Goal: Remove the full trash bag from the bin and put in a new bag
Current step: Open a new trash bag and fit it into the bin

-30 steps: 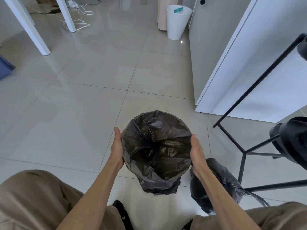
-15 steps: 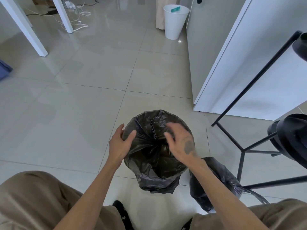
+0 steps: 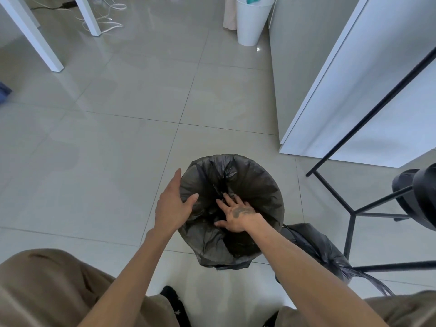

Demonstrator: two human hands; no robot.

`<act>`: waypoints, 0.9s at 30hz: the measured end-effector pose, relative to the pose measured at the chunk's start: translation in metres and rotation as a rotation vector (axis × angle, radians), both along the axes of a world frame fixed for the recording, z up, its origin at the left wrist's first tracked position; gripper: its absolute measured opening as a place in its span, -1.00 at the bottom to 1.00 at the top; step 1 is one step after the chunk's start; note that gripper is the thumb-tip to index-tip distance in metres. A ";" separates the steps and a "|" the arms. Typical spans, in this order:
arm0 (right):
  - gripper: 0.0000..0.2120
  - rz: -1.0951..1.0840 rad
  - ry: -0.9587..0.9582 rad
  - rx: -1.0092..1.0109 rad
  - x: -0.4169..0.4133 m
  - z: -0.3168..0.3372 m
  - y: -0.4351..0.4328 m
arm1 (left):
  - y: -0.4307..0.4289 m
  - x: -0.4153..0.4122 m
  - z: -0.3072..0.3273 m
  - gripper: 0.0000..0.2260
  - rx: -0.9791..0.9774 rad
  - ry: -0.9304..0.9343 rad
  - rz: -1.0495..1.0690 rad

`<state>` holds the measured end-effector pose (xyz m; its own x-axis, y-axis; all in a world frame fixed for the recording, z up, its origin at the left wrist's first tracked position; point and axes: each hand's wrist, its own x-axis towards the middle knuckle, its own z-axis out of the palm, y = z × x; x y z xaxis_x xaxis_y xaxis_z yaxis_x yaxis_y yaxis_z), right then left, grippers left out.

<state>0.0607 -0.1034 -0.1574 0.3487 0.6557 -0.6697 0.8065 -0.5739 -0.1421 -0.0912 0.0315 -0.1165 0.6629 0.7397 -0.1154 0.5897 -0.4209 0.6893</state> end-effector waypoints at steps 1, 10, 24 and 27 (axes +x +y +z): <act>-0.20 -0.002 -0.001 -0.002 0.001 -0.001 -0.001 | 0.000 0.001 -0.001 -0.23 0.030 0.011 -0.014; -0.26 0.126 -0.022 0.271 0.013 0.041 -0.013 | -0.020 0.019 0.036 -0.15 0.343 0.227 -0.577; 0.22 0.320 -0.357 -0.216 0.033 0.039 -0.033 | -0.019 0.047 0.007 0.15 0.567 0.961 -0.935; 0.26 0.339 -0.402 -0.257 0.031 0.034 -0.032 | -0.020 0.044 0.001 0.20 0.605 1.004 -0.930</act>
